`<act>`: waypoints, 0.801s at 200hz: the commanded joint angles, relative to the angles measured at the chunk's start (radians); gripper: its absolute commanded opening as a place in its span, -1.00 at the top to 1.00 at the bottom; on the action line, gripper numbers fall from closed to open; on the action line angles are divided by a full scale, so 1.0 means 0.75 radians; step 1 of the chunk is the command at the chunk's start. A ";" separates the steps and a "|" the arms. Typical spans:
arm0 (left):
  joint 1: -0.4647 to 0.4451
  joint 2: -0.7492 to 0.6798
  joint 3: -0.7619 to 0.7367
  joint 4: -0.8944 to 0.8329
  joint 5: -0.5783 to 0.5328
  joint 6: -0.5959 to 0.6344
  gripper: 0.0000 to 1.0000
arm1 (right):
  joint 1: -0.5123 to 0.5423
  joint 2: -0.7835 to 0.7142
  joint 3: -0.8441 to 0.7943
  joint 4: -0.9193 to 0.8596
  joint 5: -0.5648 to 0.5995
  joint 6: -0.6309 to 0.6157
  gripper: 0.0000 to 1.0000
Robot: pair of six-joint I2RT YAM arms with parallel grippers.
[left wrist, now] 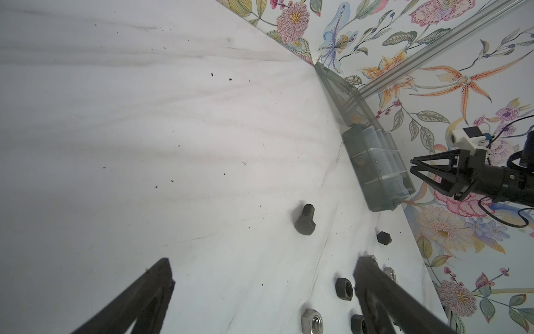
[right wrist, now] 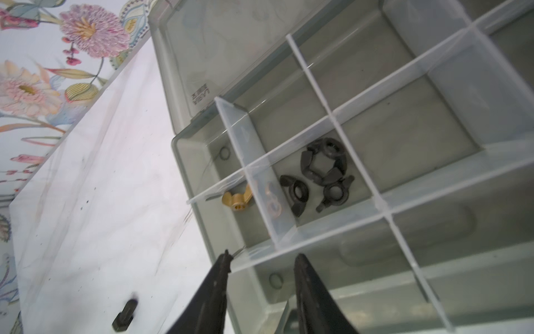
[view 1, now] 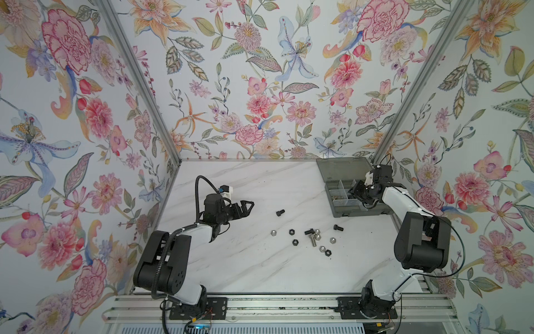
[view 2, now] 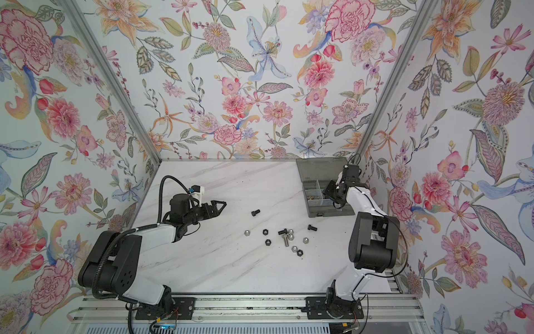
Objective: Sort the screws and nuts into containers
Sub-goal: 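Move the right gripper back to the pile above a black hex nut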
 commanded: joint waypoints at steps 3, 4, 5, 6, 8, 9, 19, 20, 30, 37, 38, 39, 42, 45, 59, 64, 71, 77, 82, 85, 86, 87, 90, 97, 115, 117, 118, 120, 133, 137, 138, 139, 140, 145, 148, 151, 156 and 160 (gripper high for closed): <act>-0.011 0.019 0.028 0.016 0.017 -0.008 -0.99 | 0.068 -0.089 -0.095 -0.091 -0.070 -0.061 0.19; -0.011 0.019 0.028 0.016 0.018 -0.009 -0.99 | 0.072 -0.092 -0.100 -0.092 -0.069 -0.063 0.19; -0.010 0.019 0.029 0.016 0.018 -0.008 -0.99 | 0.075 -0.094 -0.106 -0.093 -0.069 -0.063 0.19; -0.010 0.020 0.030 0.016 0.018 -0.009 -0.99 | 0.079 -0.099 -0.109 -0.094 -0.070 -0.064 0.19; -0.011 0.020 0.030 0.016 0.018 -0.008 -0.99 | 0.082 -0.105 -0.117 -0.098 -0.070 -0.065 0.18; -0.011 0.020 0.031 0.014 0.018 -0.009 -0.99 | 0.088 -0.108 -0.122 -0.100 -0.070 -0.066 0.18; -0.012 0.061 0.036 0.015 0.019 -0.010 -0.99 | 0.128 -0.141 -0.159 -0.108 -0.077 -0.077 0.18; -0.012 0.064 0.036 0.015 0.020 -0.010 -0.99 | 0.128 -0.145 -0.163 -0.109 -0.078 -0.077 0.17; -0.012 0.069 0.041 0.015 0.022 -0.013 -0.99 | 0.166 -0.173 -0.198 -0.110 -0.088 -0.085 0.17; -0.011 0.071 0.043 0.015 0.022 -0.012 -0.99 | 0.195 -0.191 -0.219 -0.110 -0.094 -0.092 0.17; -0.011 0.073 0.044 0.015 0.022 -0.013 -0.99 | 0.199 -0.194 -0.222 -0.110 -0.096 -0.092 0.16; -0.011 0.074 0.045 0.015 0.022 -0.013 -0.99 | 0.204 -0.197 -0.226 -0.110 -0.098 -0.093 0.17; -0.012 0.073 0.043 0.015 0.022 -0.015 -0.99 | 0.216 -0.202 -0.235 -0.110 -0.099 -0.095 0.16; -0.012 0.074 0.045 0.016 0.022 -0.014 -0.99 | 0.228 -0.209 -0.243 -0.110 -0.102 -0.096 0.16; -0.014 0.076 0.048 0.014 0.022 -0.016 -0.99 | 0.285 -0.231 -0.272 -0.111 -0.104 -0.100 0.15; -0.014 0.077 0.049 0.013 0.022 -0.016 -0.99 | 0.301 -0.236 -0.278 -0.112 -0.104 -0.100 0.15; -0.014 0.077 0.050 0.013 0.022 -0.016 -0.99 | 0.328 -0.240 -0.288 -0.112 -0.101 -0.097 0.15; -0.014 0.076 0.051 0.011 0.020 -0.016 -0.99 | 0.349 -0.243 -0.295 -0.112 -0.098 -0.091 0.14; -0.014 0.076 0.051 0.008 0.020 -0.016 -0.99 | 0.367 -0.242 -0.298 -0.112 -0.096 -0.086 0.14; -0.014 0.076 0.053 0.007 0.020 -0.016 -0.99 | 0.375 -0.242 -0.299 -0.112 -0.095 -0.081 0.14; -0.014 0.076 0.053 0.007 0.019 -0.016 -0.99 | 0.380 -0.241 -0.299 -0.112 -0.095 -0.080 0.14; -0.014 0.076 0.053 0.007 0.019 -0.017 -0.99 | 0.385 -0.240 -0.300 -0.112 -0.094 -0.079 0.14; -0.014 0.077 0.055 0.008 0.018 -0.016 -0.99 | 0.397 -0.240 -0.301 -0.110 -0.090 -0.077 0.14; -0.014 0.077 0.053 0.007 0.017 -0.018 -0.99 | 0.428 -0.235 -0.299 -0.110 -0.081 -0.073 0.14; -0.015 0.073 0.052 0.005 0.012 -0.020 -0.99 | 0.510 -0.214 -0.288 -0.110 -0.049 -0.044 0.14; -0.016 0.073 0.053 0.005 0.011 -0.021 -0.99 | 0.521 -0.210 -0.285 -0.110 -0.043 -0.039 0.13; -0.016 0.073 0.053 0.004 0.011 -0.020 -0.99 | 0.525 -0.209 -0.283 -0.110 -0.040 -0.037 0.13; -0.017 0.072 0.052 0.003 0.012 -0.022 -0.99 | 0.536 -0.207 -0.280 -0.110 -0.037 -0.031 0.13; -0.020 0.069 0.052 0.002 0.010 -0.020 -0.99 | 0.607 -0.178 -0.258 -0.110 -0.001 0.000 0.12; -0.020 0.068 0.053 0.001 0.008 -0.022 -0.99 | 0.629 -0.167 -0.252 -0.110 0.013 0.010 0.11; -0.020 0.068 0.053 0.000 0.008 -0.021 -0.99 | 0.635 -0.164 -0.250 -0.110 0.017 0.012 0.11; -0.019 0.068 0.052 0.000 0.008 -0.021 -0.99 | 0.640 -0.162 -0.248 -0.110 0.020 0.016 0.11; -0.019 0.068 0.053 -0.001 0.008 -0.021 -0.99 | 0.645 -0.159 -0.247 -0.110 0.023 0.018 0.11; -0.021 0.069 0.049 0.001 0.006 -0.020 -0.99 | 0.672 -0.145 -0.235 -0.109 0.044 0.031 0.10; -0.022 0.069 0.049 0.000 0.006 -0.020 -0.99 | 0.687 -0.135 -0.228 -0.110 0.057 0.038 0.10; -0.021 0.068 0.049 0.001 0.004 -0.021 -0.99 | 0.702 -0.125 -0.222 -0.110 0.067 0.045 0.09; -0.022 0.067 0.047 0.000 0.003 -0.021 -0.99 | 0.725 -0.107 -0.210 -0.110 0.082 0.058 0.09; -0.023 0.066 0.047 0.001 0.002 -0.021 -0.99 | 0.741 -0.094 -0.203 -0.110 0.093 0.065 0.08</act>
